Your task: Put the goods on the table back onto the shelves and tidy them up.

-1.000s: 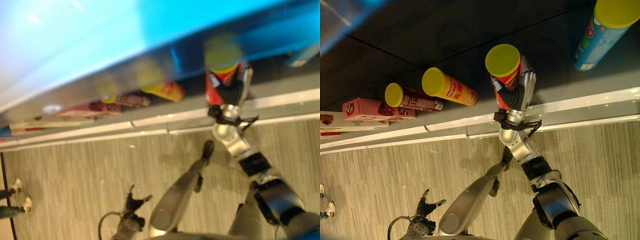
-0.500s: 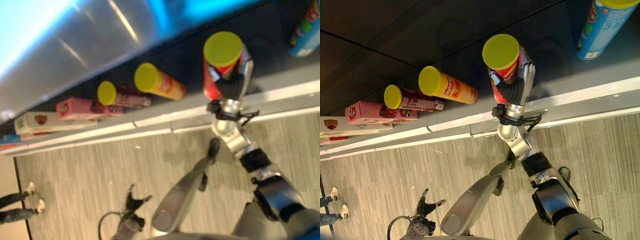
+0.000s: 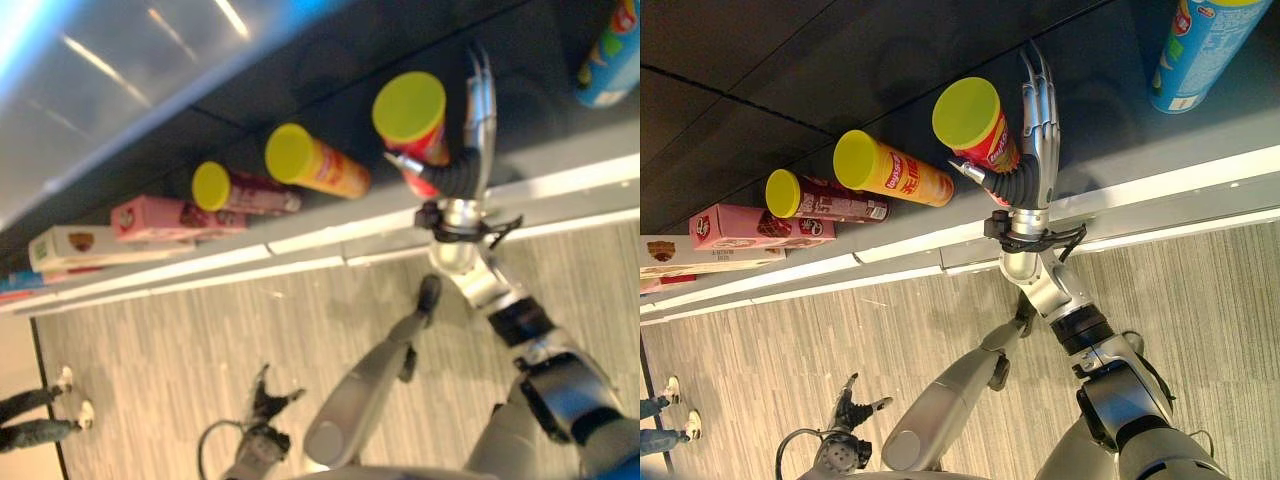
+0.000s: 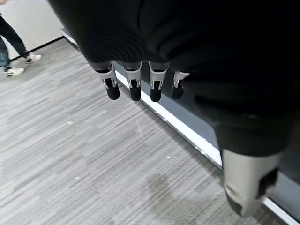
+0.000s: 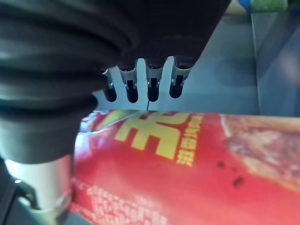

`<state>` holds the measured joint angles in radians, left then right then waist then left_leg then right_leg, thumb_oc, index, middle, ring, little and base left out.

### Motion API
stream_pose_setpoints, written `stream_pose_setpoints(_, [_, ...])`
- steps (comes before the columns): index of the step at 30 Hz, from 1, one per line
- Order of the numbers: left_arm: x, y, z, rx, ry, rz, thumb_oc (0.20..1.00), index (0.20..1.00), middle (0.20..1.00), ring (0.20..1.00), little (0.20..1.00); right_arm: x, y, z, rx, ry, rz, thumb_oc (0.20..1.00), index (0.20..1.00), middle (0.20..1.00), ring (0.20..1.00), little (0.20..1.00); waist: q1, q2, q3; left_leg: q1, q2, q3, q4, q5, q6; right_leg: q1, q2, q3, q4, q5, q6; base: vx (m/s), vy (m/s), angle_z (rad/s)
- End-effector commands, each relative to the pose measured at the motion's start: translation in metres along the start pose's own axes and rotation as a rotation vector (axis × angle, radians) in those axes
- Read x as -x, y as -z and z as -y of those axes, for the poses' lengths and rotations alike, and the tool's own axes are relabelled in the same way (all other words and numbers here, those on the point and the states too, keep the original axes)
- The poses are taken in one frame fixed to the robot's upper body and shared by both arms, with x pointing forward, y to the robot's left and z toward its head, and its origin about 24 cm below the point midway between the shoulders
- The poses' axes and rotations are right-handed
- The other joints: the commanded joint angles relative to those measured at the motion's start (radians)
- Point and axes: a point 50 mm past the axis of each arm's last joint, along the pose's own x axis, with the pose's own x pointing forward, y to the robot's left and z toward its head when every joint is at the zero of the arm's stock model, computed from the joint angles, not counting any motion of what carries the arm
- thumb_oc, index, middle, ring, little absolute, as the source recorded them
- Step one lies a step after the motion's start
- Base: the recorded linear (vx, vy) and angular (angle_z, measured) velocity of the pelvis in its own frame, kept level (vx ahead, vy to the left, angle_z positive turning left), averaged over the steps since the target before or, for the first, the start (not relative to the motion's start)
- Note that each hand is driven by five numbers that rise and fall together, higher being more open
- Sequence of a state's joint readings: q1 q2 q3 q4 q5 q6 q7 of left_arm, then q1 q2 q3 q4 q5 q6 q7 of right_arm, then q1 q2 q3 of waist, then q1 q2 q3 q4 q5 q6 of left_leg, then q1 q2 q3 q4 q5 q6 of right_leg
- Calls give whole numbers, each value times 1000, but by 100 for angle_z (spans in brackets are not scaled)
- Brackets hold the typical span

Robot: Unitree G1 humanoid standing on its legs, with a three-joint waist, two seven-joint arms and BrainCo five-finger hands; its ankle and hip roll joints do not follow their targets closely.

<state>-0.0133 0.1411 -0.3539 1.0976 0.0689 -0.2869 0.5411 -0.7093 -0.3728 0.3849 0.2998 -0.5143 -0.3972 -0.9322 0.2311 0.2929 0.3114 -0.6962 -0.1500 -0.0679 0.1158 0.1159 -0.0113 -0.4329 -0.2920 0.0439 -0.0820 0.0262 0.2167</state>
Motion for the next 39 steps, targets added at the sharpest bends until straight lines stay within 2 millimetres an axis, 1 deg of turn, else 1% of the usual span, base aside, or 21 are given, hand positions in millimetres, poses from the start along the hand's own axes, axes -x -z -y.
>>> stream_pose_setpoints(1, [-3, 7, -14, -104, -37, 11, 1000, 1000, 1000, 1000, 1000, -12, -19, 6, -9, 20, 138, 1000, 1000, 1000, 1000, 1000, 14, -23, -45, -97, 9, -46, 91, -102, 12, 21, -35, 17, 35, 17, -25, 0, 0, 0])
stream_pose_setpoints(5, [-2, 8, -13, -111, -31, 21, 1000, 1000, 1000, 1000, 1000, -17, -21, 10, 10, 44, 169, 1000, 1000, 1000, 1000, 1000, 11, -28, -48, -82, 15, -51, 85, -99, 10, 26, -28, 17, 39, 13, -27, -20, -26, -3])
stream_pose_setpoints(14, [1, 11, -12, -132, -20, 18, 1000, 1000, 1000, 1000, 1000, -16, -21, 17, 14, 73, 170, 1000, 1000, 1000, 1000, 1000, 5, -36, -57, -57, 22, -57, 68, -94, 8, 34, -23, 18, 41, 11, -28, -3, -3, -1])
stream_pose_setpoints(22, [2, 14, -11, -144, -10, 12, 1000, 1000, 1000, 1000, 1000, -14, -28, 25, -14, 95, 188, 1000, 1000, 1000, 1000, 1000, -4, -42, -67, -29, 29, -54, 53, -91, 7, 49, -21, 18, 42, 7, -29, 0, 0, 0])
stream_pose_setpoints(24, [3, 15, -11, -139, -9, 6, 1000, 1000, 1000, 1000, 1000, -13, -28, 26, -21, 93, 187, 1000, 1000, 1000, 1000, 1000, -5, -44, -75, -22, 33, -55, 44, -83, 7, 50, -17, 18, 42, 8, -29, 0, 0, 0])
stream_pose_setpoints(30, [5, 21, -11, -133, -8, -22, 1000, 1000, 1000, 1000, 1000, -2, -27, 31, -44, 97, 146, 1000, 1000, 1000, 1000, 1000, -18, -68, -93, 13, 46, -51, 33, -89, 4, 83, -9, 1, 40, 0, -30, 10, -23, -1])
stream_pose_setpoints(31, [5, 21, -11, -133, -8, -22, 1000, 1000, 1000, 1000, 1000, -2, -27, 31, -44, 97, 147, 1000, 1000, 1000, 1000, 1000, -17, -68, -95, 10, 47, -51, 30, -83, 4, 79, -8, 2, 39, 4, -29, 0, 0, 0])
stream_pose_setpoints(32, [6, 22, -11, -133, -9, -28, 1000, 1000, 1000, 1000, 1000, 0, -26, 31, -44, 96, 142, 1000, 1000, 1000, 1000, 1000, -21, -73, -95, 18, 49, -51, 30, -88, 4, 87, -7, 0, 39, -1, -30, 4, -36, -2])
stream_pose_setpoints(33, [7, 23, -9, -131, -6, -38, 1000, 1000, 1000, 1000, 1000, 3, -28, 31, -56, 90, 136, 1000, 1000, 1000, 1000, 1000, -26, -79, -99, 30, 55, -52, 20, -81, 2, 89, -1, -3, 38, 2, -29, 25, -78, 1])
stream_pose_setpoints(34, [8, 26, -8, -129, -3, -53, 1000, 1000, 1000, 1000, 1000, 8, -27, 31, -61, 76, 125, 1000, 1000, 1000, 1000, 1000, -31, -90, -107, 45, 63, -52, 9, -79, 0, 95, 6, -7, 38, 0, -30, 10, -63, 1])
stream_pose_setpoints(37, [9, 28, -8, -123, 1, -68, 1000, 1000, 1000, 1000, 1000, 11, -26, 31, -63, 69, 110, 1000, 1000, 1000, 1000, 1000, -36, -97, -109, 55, 68, -53, 3, -77, -1, 103, 11, -9, 37, -1, -32, 23, -51, -4])
stream_pose_setpoints(38, [11, 32, -6, -120, 9, -92, 1000, 1000, 1000, 1000, 1000, 18, -22, 32, -54, 60, 86, 1000, 1000, 1000, 1000, 1000, -44, -112, -117, 79, 78, -55, -9, -75, -4, 118, 21, -14, 36, -5, -35, 25, -46, -5])
stream_pose_setpoints(39, [11, 32, -6, -120, 9, -92, 1000, 1000, 1000, 1000, 1000, 18, -22, 32, -54, 60, 86, 1000, 1000, 1000, 1000, 1000, -45, -112, -116, 80, 78, -55, -10, -75, -4, 119, 21, -14, 35, -5, -35, 61, -106, -6])
